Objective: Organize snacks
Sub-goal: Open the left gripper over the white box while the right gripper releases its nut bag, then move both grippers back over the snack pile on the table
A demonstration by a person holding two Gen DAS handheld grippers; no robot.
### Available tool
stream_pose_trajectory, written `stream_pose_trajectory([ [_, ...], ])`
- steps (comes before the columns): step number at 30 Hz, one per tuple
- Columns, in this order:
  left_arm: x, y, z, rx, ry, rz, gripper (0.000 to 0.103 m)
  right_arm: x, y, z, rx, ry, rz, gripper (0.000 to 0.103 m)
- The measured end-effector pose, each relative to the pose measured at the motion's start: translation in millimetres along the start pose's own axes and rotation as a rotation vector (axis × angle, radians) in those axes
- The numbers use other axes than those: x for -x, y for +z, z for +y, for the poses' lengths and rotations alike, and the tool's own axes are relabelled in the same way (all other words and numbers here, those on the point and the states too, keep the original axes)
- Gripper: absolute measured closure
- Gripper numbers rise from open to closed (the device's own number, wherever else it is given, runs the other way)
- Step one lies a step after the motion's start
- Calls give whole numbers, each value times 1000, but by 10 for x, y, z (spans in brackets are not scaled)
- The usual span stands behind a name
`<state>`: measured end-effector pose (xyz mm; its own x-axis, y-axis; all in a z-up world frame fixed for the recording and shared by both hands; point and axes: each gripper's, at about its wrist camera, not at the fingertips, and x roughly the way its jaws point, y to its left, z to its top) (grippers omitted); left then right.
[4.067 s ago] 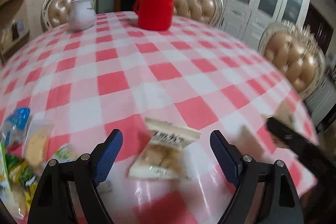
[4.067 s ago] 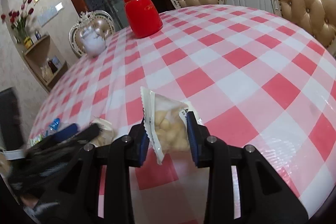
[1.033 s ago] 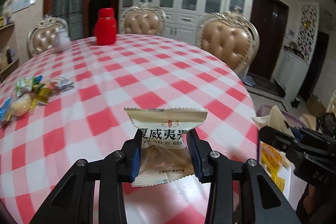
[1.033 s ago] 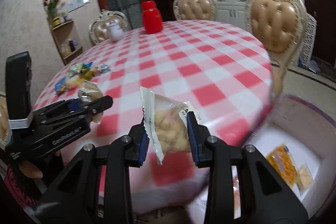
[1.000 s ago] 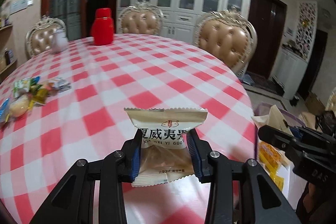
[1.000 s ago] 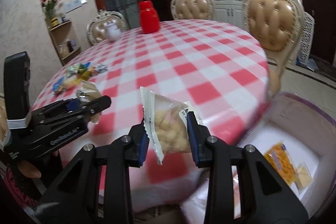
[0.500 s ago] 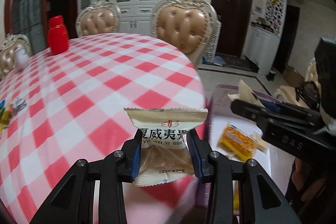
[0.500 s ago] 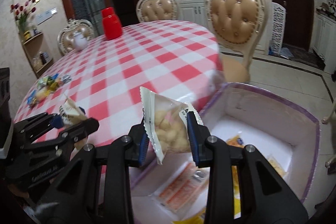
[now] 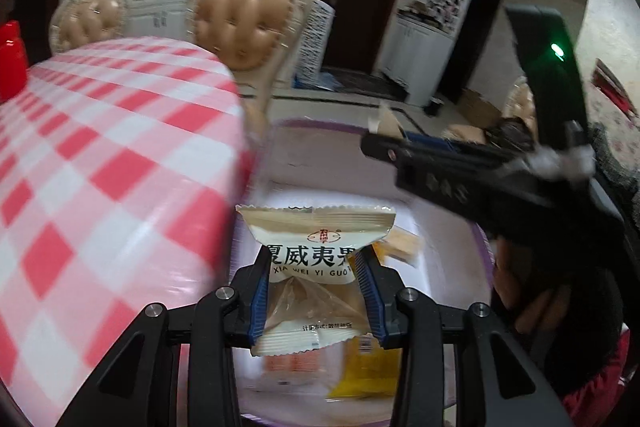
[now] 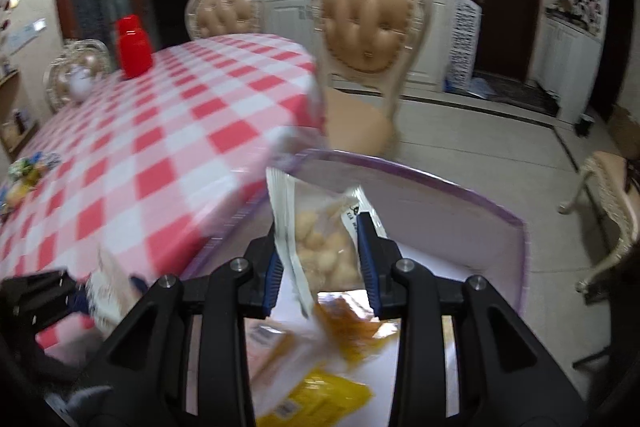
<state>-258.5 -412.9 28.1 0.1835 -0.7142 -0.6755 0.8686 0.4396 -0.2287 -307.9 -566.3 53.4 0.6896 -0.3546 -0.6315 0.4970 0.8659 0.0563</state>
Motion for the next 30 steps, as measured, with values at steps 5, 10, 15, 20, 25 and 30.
stream_pose_trajectory([
  [5,62,-80,17,17,-117,5,35,-7,12,-185,-62,-94,37,27],
  [10,518,-157,417,28,48,-129,23,175,54,122,-58,9,-23,27],
  [15,1055,-396,1237,167,274,-203,22,185,-29,917,41,211,-14,27],
  [20,1793,-769,2245,393,500,-299,22,160,-175,1936,206,425,22,27],
  [25,2727,-1080,3269,596,793,-491,20,122,-129,2958,340,607,33,24],
  [30,3420,-1349,4203,852,976,-623,18,-153,-14,3862,392,700,65,24],
])
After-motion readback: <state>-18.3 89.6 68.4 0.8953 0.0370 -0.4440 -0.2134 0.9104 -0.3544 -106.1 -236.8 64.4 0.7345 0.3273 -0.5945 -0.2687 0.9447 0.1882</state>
